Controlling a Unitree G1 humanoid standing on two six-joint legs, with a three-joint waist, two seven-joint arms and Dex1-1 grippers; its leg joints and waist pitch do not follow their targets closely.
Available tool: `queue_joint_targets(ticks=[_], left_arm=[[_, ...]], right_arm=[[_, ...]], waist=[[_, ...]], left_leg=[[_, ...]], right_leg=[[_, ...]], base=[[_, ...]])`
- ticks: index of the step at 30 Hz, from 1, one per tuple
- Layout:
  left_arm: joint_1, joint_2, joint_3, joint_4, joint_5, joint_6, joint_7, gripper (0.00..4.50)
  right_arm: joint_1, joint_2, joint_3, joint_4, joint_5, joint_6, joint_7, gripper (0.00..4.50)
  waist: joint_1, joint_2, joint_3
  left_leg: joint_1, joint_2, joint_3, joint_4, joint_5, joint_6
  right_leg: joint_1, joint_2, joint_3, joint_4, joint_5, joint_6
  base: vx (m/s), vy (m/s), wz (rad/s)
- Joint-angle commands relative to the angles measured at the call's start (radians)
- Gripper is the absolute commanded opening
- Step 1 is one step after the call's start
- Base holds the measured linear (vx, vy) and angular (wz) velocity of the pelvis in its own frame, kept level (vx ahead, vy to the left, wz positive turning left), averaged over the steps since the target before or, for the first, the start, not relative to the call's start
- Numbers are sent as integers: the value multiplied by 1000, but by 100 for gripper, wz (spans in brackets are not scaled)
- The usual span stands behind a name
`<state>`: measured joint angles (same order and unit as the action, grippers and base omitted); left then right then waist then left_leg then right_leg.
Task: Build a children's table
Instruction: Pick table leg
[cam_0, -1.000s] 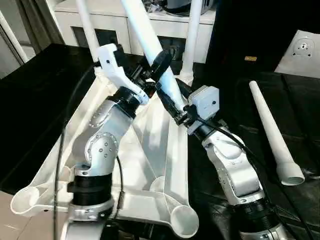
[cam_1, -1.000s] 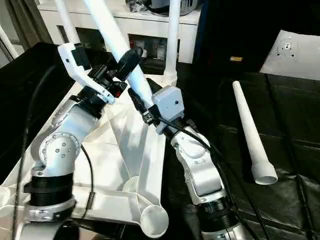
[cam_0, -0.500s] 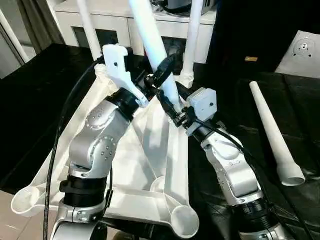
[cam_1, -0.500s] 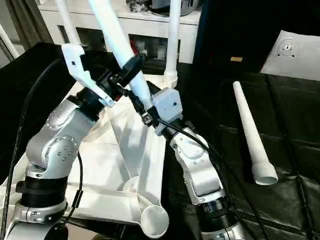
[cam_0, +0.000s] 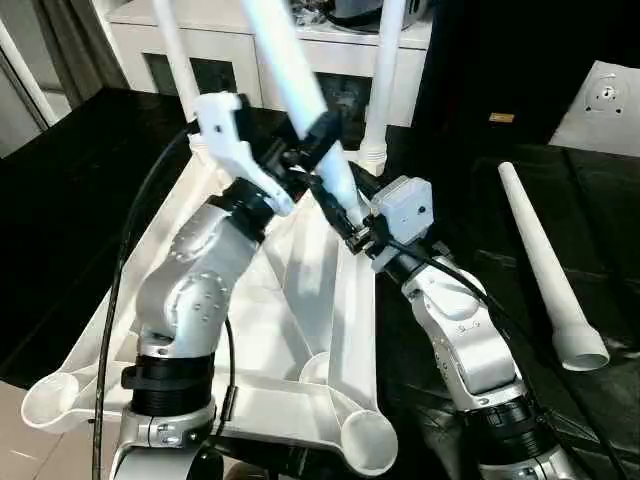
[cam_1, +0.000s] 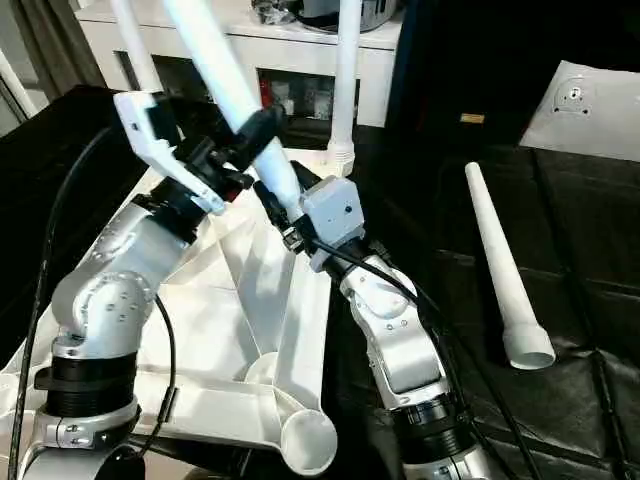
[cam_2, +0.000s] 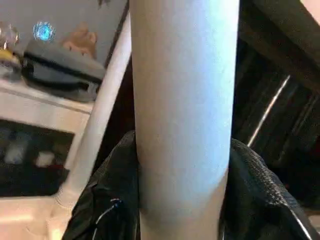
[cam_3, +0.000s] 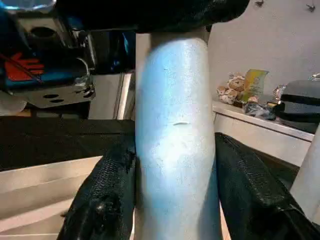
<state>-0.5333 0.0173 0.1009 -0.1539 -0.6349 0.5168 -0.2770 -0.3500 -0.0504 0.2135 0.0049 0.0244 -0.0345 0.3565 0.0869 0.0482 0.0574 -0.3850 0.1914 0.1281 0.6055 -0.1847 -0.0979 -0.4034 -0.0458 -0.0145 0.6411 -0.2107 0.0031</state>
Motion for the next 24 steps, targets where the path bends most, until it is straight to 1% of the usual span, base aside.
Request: queue_joint_targets(ticks=[1, 3, 5, 6, 7, 8, 9, 10, 12, 13, 14, 15, 16, 17, 18, 19, 20, 21, 22, 23, 24], left_arm=[[-6, 10, 26, 16, -31, 64, 21, 189], [-6, 11, 27, 18, -37, 71, 21, 188], [-13, 16, 31, 17, -39, 110, 39, 188], [-14, 17, 31, 17, -39, 113, 40, 188], [-26, 19, 36, 12, -53, 171, 81, 188], [-30, 29, 24, 6, -42, 172, 78, 188], [-33, 33, 20, 3, -36, 179, 85, 188], [-44, 47, 12, -1, -18, 208, 110, 188], [-59, 67, 5, 5, 2, 225, 118, 188], [-74, 84, 3, 17, 29, 200, 113, 188], [-77, 86, 3, 20, 35, 187, 110, 188], [-80, 92, 3, 23, 47, 171, 108, 188], [-80, 95, 2, 23, 54, 167, 109, 188], [-82, 96, 5, 22, 53, 166, 109, 188], [-84, 99, 7, 23, 53, 168, 112, 188], [-92, 110, 14, 26, 52, 174, 111, 188], [-95, 121, 17, 29, 47, 179, 101, 188], [-97, 130, 19, 30, 43, 182, 94, 188], [-99, 135, 25, 34, 40, 187, 96, 188], [-102, 141, 31, 40, 36, 192, 95, 188], [-109, 160, 34, 47, 25, 209, 74, 188]], right_arm=[[-25, 4, -12, -19, 4, -25, -6, 189], [-26, 4, -12, -18, 3, -25, -6, 189], [-29, 2, -13, -15, 2, -21, -5, 189], [-29, 2, -13, -15, 2, -21, -5, 189], [-31, 1, -14, -14, 3, -11, -4, 189], [-31, 1, -14, -14, 3, -7, -5, 189], [-32, 1, -14, -14, 5, -3, -4, 189], [-32, 1, -14, -14, 11, 9, 0, 189], [-31, 3, -15, -15, 30, 38, 12, 189], [-31, 11, -19, -17, 56, 70, 23, 244], [-31, 13, -21, -18, 63, 76, 25, 258], [-33, 14, -23, -17, 72, 83, 31, 258], [-33, 15, -23, -16, 76, 85, 34, 268], [-32, 15, -24, -16, 78, 89, 33, 281], [-32, 15, -26, -17, 88, 97, 40, 292], [-29, 13, -34, -28, 119, 119, 59, 300], [-29, 9, -44, -41, 142, 139, 67, 300], [-29, 7, -53, -52, 157, 153, 71, 321], [-31, 2, -60, -62, 164, 164, 72, 334], [-34, -1, -71, -78, 187, 184, 77, 341], [-50, -9, -111, -110, 245, 241, 83, 341]], waist=[[-3, -12, -69], [-3, -12, -69], [-3, -10, -70], [-3, -11, -70], [-4, -12, -70], [-3, -11, -70], [-4, -14, -70], [-4, -13, -71], [-3, -13, -71], [-3, -16, -70], [-4, -14, -70], [-4, -16, -70], [-3, -13, -71], [-4, -15, -71], [-4, -14, -73], [-4, -21, -73], [-3, -23, -72], [-2, -20, -72], [-2, -21, -72], [-2, -20, -71], [-2, -35, -69]], left_leg=[[4, 4, 17, -60, -133, -13], [4, 4, 16, -60, -131, -13], [4, 5, 16, -60, -130, -13], [5, 4, 17, -60, -130, -14], [4, 5, 17, -60, -127, -14], [5, 3, 17, -59, -122, -15], [3, 3, 17, -60, -121, -13], [4, 3, 17, -59, -117, -12], [5, 2, 16, -59, -114, -11], [5, 1, 16, -59, -115, -8], [4, 2, 16, -60, -117, -6], [4, 3, 16, -60, -116, -6], [3, 4, 15, -60, -110, -6], [3, 3, 16, -59, -101, -9], [3, 3, 15, -59, -95, -11], [5, 4, 16, -58, -91, -9], [5, 5, 16, -59, -91, -6], [5, 4, 16, -60, -91, -7], [6, 5, 16, -60, -94, -7], [7, 5, 16, -61, -93, -11], [7, 2, 17, -61, -92, -7]], right_leg=[[56, -49, 30, -76, -72, -137], [56, -48, 30, -76, -74, -135], [56, -50, 30, -76, -70, -133], [56, -49, 29, -76, -69, -133], [56, -48, 29, -75, -62, -133], [57, -48, 29, -74, -54, -135], [58, -48, 29, -75, -57, -133], [58, -48, 29, -73, -55, -130], [57, -47, 29, -74, -57, -126], [58, -47, 29, -75, -65, -124], [57, -48, 29, -76, -74, -122], [57, -49, 29, -77, -74, -120], [58, -50, 29, -76, -69, -119], [59, -50, 29, -75, -60, -116], [59, -51, 29, -73, -50, -118], [60, -49, 29, -71, -34, -125], [59, -50, 29, -72, -32, -130], [59, -50, 28, -70, -32, -132], [58, -49, 29, -70, -33, -133], [57, -48, 28, -71, -32, -131], [62, -47, 29, -69, -38, -125]], base=[[0, 0, 0], [0, 0, 0], [0, 0, 0], [0, 0, 0], [0, 0, 0], [0, 0, 0], [0, 0, 0], [0, 0, 0], [0, 0, 0], [0, 0, 0], [0, 0, 0], [0, 0, 0], [0, 0, 0], [0, 0, 0], [0, 0, 0], [0, 0, 0], [0, 0, 0], [0, 0, 0], [0, 0, 0], [0, 0, 0], [0, 0, 0]])
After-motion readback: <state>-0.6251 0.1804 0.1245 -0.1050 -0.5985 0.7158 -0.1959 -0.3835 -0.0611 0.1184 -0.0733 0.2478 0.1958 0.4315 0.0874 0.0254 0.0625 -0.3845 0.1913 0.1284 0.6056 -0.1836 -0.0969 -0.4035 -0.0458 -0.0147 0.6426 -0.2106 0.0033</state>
